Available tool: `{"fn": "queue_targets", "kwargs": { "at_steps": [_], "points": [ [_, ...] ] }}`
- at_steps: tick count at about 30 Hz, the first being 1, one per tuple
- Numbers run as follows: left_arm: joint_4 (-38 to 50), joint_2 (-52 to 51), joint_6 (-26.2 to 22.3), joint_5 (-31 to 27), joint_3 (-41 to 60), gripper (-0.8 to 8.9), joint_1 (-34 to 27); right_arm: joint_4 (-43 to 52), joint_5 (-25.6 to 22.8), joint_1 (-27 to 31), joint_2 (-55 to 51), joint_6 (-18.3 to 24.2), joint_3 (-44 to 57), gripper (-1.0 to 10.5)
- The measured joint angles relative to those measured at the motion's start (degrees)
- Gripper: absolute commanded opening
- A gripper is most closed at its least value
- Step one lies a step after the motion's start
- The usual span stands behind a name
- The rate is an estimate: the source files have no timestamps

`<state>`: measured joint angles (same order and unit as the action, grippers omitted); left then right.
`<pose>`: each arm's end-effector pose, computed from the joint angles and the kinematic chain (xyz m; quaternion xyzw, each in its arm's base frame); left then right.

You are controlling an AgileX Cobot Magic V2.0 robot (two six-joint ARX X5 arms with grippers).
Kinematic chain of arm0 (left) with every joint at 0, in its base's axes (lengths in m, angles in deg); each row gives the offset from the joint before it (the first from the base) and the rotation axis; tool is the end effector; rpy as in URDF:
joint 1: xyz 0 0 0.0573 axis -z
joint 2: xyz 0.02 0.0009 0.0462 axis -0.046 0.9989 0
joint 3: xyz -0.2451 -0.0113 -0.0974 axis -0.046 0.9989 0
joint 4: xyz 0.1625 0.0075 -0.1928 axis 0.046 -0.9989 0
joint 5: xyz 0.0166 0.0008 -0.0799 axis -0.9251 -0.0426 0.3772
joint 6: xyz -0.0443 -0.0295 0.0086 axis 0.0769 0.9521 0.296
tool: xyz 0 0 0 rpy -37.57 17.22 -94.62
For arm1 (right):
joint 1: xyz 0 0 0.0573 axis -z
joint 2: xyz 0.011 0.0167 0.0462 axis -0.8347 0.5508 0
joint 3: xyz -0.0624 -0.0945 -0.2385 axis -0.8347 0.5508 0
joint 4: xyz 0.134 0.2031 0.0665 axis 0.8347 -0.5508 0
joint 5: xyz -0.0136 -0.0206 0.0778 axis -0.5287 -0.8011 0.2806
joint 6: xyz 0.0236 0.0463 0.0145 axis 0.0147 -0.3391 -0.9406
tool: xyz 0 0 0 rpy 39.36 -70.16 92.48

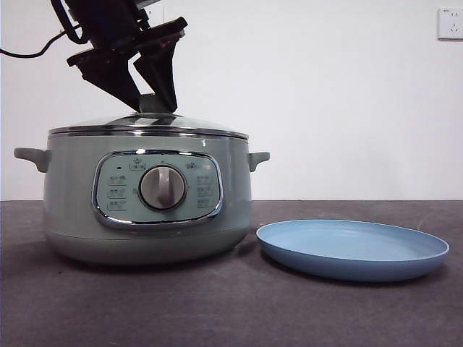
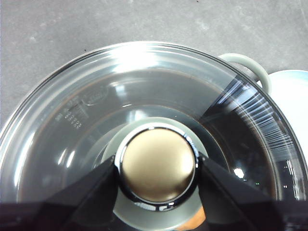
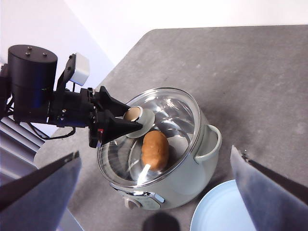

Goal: Take the potato out from the steamer,put the potato on the plate,close the lid

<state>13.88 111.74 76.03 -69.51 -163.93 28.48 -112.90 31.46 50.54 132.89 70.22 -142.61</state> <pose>0.3052 -0.1488 0.3082 0.0787 0.3836 -0.2191 0.8937 0.2250 0.0438 0.4117 0.1065 0.2531 0.3936 0.8773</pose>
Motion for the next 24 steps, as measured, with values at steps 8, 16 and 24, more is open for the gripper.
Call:
{"fn": "queue_targets", "kwargs": {
  "at_steps": [8, 16, 24],
  "points": [
    [-5.5, 0.0, -2.0, 0.0, -5.0, -0.09, -0.1, 1.7, 0.1, -1.3, 0.0, -1.7, 0.0, 6.9],
    [-15.6, -0.3, -6.1, -0.2, -24.9, -0.09, -0.6, 2.5, -4.7, -7.0, 0.4, -2.2, -0.9, 6.9],
    [-24.4, -4.7, -9.0, -0.2, -37.0, -0.09, -4.2, -5.1, -11.8, -15.0, 9.3, -0.4, -13.3, 6.9]
  ]
}}
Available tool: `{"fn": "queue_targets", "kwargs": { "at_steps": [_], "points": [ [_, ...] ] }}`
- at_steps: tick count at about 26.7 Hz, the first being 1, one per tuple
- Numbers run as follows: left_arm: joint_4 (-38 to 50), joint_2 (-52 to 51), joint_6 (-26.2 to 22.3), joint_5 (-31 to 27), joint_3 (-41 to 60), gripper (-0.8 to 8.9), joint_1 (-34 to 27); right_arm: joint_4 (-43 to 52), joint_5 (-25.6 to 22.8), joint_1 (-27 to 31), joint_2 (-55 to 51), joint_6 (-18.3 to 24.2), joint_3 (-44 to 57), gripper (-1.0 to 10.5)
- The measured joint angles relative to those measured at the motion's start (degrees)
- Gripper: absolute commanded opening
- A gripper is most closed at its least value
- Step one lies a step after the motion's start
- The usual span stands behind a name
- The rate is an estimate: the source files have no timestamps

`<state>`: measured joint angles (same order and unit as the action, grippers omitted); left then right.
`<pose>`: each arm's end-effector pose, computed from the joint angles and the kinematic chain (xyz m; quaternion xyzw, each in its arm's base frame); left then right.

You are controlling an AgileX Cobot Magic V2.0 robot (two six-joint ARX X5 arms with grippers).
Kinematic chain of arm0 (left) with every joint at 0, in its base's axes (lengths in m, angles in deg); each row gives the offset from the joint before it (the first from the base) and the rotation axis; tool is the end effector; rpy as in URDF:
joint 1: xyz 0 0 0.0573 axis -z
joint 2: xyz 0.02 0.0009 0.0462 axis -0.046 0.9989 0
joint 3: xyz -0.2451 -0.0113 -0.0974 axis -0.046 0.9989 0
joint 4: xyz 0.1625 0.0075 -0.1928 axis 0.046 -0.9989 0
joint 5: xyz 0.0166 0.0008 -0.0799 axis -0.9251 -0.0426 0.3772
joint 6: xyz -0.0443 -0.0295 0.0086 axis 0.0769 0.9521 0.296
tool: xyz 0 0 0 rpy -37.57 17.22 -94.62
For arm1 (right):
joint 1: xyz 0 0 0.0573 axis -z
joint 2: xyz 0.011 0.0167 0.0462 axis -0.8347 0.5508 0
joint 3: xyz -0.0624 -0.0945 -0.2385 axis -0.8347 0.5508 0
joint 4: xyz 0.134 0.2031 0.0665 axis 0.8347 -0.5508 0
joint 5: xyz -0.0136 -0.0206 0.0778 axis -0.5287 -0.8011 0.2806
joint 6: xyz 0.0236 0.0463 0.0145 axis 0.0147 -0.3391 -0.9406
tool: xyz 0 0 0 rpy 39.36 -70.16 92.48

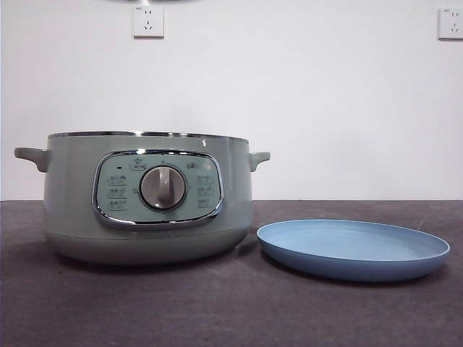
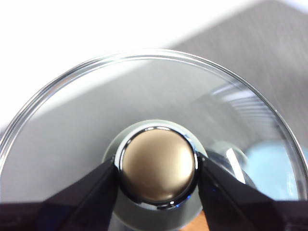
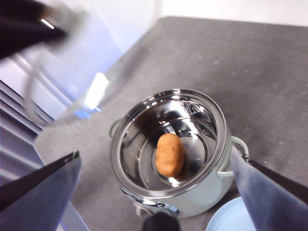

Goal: Take the potato out from the steamer,put the potato on the plate,close the lid

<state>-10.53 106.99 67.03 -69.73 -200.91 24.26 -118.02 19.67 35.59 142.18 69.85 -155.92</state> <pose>0.2456 -0.0982 0.4956 0.1147 0.2293 -0.2131 0.9428 0.2406 0.1085 0.4367 0.0518 0.2764 0.4151 0.8652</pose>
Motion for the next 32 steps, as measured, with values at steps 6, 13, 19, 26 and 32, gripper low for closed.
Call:
{"fn": "queue_targets", "kwargs": {
  "at_steps": [6, 13, 19, 26, 32],
  "points": [
    [-3.6, -7.4, -0.3, -1.9, -0.2, -0.09, -6.6, -7.4, -5.7, -6.3, 10.9, 3.8, -12.2, 6.9],
    [-8.4, -13.8, -0.3, -2.4, -0.2, -0.09, -12.5, -5.2, -15.9, -13.9, 22.3, 5.6, -19.1, 6.9],
    [-11.0, -16.9, -0.3, -2.1, -0.3, -0.09, -12.9, -4.0, -20.9, -20.7, 35.7, 8.1, -19.5, 6.9],
    [-11.8, -16.9, -0.3, -2.1, -0.3, -0.09, -12.9, -2.3, -25.4, -22.8, 44.8, 9.6, -19.5, 6.9],
    [-11.8, -16.9, -0.3, -2.1, -0.3, -0.09, -12.9, -1.1, -25.4, -23.5, 46.8, 9.8, -19.5, 6.2]
  ]
}}
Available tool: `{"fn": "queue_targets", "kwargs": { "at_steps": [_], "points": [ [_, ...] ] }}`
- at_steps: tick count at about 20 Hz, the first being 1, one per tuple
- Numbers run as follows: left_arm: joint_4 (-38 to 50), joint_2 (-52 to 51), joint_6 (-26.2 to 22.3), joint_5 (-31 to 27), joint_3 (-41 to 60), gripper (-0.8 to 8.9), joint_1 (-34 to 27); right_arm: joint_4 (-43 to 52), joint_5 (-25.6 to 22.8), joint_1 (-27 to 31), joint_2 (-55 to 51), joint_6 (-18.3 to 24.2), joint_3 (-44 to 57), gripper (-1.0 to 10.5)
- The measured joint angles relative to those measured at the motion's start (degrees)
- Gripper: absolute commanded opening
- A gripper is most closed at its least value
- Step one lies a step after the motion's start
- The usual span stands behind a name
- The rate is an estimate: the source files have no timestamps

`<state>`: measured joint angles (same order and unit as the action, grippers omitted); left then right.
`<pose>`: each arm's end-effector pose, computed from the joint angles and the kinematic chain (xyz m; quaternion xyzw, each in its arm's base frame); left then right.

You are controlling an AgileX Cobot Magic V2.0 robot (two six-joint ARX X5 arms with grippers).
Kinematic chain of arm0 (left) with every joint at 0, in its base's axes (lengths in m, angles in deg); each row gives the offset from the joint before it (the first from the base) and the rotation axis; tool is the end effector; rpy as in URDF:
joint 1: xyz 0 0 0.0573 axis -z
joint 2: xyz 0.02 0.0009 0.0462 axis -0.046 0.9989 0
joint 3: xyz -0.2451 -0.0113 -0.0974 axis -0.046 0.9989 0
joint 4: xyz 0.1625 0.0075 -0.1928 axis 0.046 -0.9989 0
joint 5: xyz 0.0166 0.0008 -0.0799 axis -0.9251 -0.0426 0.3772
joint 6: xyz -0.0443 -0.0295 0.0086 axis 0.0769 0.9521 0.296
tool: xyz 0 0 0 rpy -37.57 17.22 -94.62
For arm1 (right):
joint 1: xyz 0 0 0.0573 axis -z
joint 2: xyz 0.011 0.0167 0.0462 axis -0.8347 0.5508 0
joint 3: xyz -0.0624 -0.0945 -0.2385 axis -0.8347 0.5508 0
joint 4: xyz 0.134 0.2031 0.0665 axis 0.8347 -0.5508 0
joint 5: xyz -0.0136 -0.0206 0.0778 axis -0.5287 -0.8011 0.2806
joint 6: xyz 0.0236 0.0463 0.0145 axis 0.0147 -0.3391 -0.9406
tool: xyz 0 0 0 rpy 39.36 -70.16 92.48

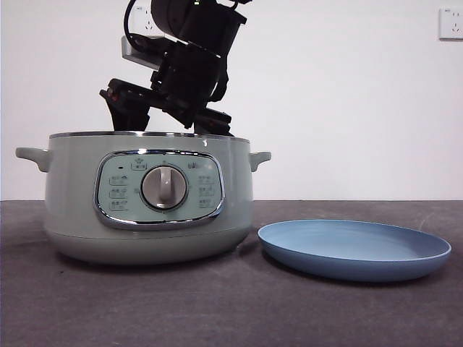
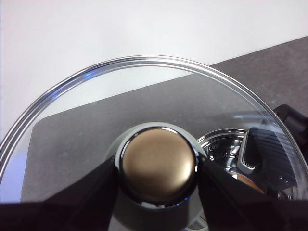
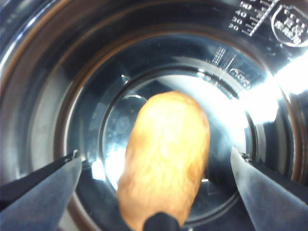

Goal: Take the potato out from the steamer,put the potato on the plate,close the lid

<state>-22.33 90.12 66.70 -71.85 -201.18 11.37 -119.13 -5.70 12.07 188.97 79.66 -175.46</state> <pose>0.1318 -0.0200 0.5318 0.0928 0.1963 -0.0860 0.9723 0.3338 0.3324 0.2465 -0.2045 0.4439 0.3939 0.7784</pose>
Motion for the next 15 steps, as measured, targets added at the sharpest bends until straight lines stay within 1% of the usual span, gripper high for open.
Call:
{"fn": "queue_targets", "kwargs": {
  "at_steps": [2, 3, 4, 6, 7, 8, 10, 12, 15],
  "points": [
    [0.0, 0.0, 0.0, 0.0, 0.0, -0.09, 0.0, 0.0, 0.0, 0.0, 1.2, 0.0, 0.0, 6.1],
    [-0.1, 0.0, 0.0, 0.0, 0.0, -0.09, 0.0, 0.0, 0.0, 0.0, 2.1, 0.0, 0.0, 5.2],
    [-0.2, 0.0, 0.0, 0.1, 0.0, -0.09, 0.0, 0.0, 0.0, 0.0, 2.7, -0.1, 0.0, 3.7],
    [-0.3, 0.0, 0.0, 0.2, 0.0, -0.09, 0.0, 0.4, -0.4, -0.1, 2.9, 0.0, 0.0, 0.1],
    [-0.3, 0.0, 0.0, 0.3, 0.0, -0.09, 0.0, 0.2, -0.4, -0.2, 2.8, 0.2, -0.2, -0.1],
    [-0.3, 0.0, 0.0, 0.4, 0.0, -0.09, 0.0, -0.6, -0.7, -0.3, 2.8, 0.4, -0.7, -0.1],
    [-0.2, 0.1, 0.0, 0.5, 0.0, -0.09, 0.0, -3.0, -3.1, -0.3, 2.5, 0.9, -3.6, -0.1],
    [-0.1, 0.4, 0.0, 0.5, 0.0, -0.09, 0.0, -7.4, -4.4, -0.1, 0.7, 1.1, -7.6, -0.1],
    [1.9, 2.5, 0.0, 1.6, 0.0, -0.09, 0.0, -15.7, -4.5, 1.4, -4.5, 1.3, -14.6, -0.1]
  ]
}}
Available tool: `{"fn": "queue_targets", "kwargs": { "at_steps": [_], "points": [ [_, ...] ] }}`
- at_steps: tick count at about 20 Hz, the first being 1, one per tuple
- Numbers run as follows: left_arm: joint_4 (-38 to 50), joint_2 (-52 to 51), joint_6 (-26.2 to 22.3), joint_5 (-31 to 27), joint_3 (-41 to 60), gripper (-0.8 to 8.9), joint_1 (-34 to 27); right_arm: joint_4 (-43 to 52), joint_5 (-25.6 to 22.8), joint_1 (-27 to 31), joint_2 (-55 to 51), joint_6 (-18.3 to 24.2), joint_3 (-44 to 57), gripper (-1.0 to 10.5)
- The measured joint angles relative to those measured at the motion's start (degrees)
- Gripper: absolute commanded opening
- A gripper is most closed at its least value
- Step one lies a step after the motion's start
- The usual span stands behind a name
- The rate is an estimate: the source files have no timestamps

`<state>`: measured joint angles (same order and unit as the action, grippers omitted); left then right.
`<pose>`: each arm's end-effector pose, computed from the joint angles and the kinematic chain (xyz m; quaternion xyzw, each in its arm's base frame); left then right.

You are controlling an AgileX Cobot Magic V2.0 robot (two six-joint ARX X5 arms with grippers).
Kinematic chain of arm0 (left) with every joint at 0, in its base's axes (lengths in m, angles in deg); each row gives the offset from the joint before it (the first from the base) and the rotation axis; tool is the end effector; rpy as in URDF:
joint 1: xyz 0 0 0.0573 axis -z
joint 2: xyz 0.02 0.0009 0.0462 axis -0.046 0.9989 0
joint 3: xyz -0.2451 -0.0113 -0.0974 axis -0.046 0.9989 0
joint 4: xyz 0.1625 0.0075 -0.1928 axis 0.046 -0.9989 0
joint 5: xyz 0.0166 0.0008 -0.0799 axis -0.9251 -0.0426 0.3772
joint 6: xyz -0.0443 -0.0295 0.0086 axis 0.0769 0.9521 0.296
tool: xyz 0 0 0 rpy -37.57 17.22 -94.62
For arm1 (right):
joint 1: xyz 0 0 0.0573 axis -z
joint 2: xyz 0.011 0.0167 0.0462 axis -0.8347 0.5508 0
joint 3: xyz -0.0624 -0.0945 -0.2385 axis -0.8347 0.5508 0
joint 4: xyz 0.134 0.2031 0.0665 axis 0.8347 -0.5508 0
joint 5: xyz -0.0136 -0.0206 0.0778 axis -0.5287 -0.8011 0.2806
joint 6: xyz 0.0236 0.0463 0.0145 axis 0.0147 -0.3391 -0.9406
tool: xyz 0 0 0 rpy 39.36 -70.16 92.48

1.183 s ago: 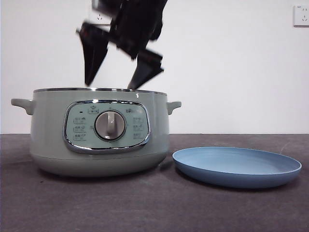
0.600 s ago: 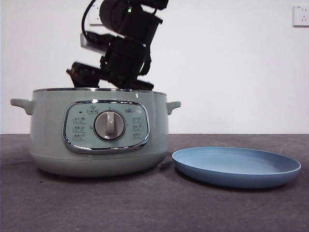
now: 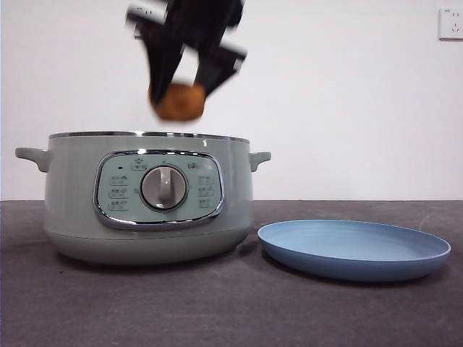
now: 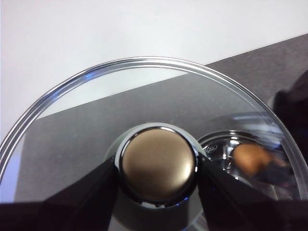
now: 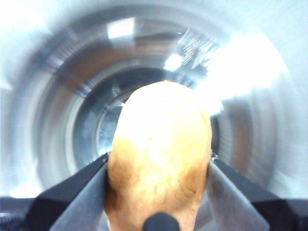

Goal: Take the potato out from the steamer,put the potato on the plate,close the lid

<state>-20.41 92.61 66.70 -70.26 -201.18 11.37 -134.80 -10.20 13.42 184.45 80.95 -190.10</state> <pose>0.1513 -0.0238 0.5294 0.0902 0.2003 -0.0998 0.9705 0.3218 0.3028 0.3430 -0.2183 0.4121 0.3619 0.8072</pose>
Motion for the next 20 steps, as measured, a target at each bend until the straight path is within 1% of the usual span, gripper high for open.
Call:
{"fn": "queue_targets", "kwargs": {
  "at_steps": [2, 3, 4, 6, 7, 10, 11, 14, 17, 18, 20],
  "points": [
    [2.1, 2.2, 0.0, 6.3, 0.0, -0.09, -0.1, -5.3, -0.8, 1.7, -4.7, 0.0, -1.7, -0.1],
    [2.7, 3.3, 0.0, 9.1, 0.0, -0.09, -0.1, -7.5, -2.7, 2.6, -6.8, 0.0, -1.7, -0.1],
    [3.0, 4.6, 0.0, 10.8, 0.0, -0.09, 0.0, -9.7, -5.0, 3.6, -8.9, 0.0, -1.7, -0.1],
    [3.1, 7.0, 0.0, 12.6, 0.0, -0.09, 0.0, -13.8, -7.1, 5.7, -12.9, -0.5, -1.7, -0.1],
    [3.1, 8.3, 0.0, 14.0, 0.0, -0.09, -0.1, -15.4, -7.4, 7.0, -15.0, -1.4, -1.7, -0.1],
    [3.7, 11.5, 0.0, 20.7, 0.0, -0.09, -0.2, -15.4, -7.3, 11.3, -19.5, -4.6, -1.7, -0.1],
    [3.9, 12.3, 0.0, 22.2, 0.0, -0.09, -0.1, -15.4, -7.3, 13.0, -20.5, -5.3, -1.7, -0.1],
    [3.9, 13.8, 0.0, 22.6, 0.0, -0.09, 1.2, -15.4, -7.1, 17.3, -21.4, -7.1, -1.7, -0.1],
    [3.9, 14.5, 0.0, 22.4, 0.0, -0.09, 2.4, -15.4, -1.0, 20.8, -21.2, -7.6, 0.0, -0.1],
    [3.9, 14.5, 0.0, 22.4, 0.0, -0.09, 2.8, -15.5, -0.1, 21.7, -21.2, -7.8, 1.7, -0.1],
    [3.9, 14.5, 0.0, 22.4, 0.0, -0.09, 3.6, -15.5, 0.1, 22.6, -21.2, -7.8, 5.8, -0.1]
  ]
}}
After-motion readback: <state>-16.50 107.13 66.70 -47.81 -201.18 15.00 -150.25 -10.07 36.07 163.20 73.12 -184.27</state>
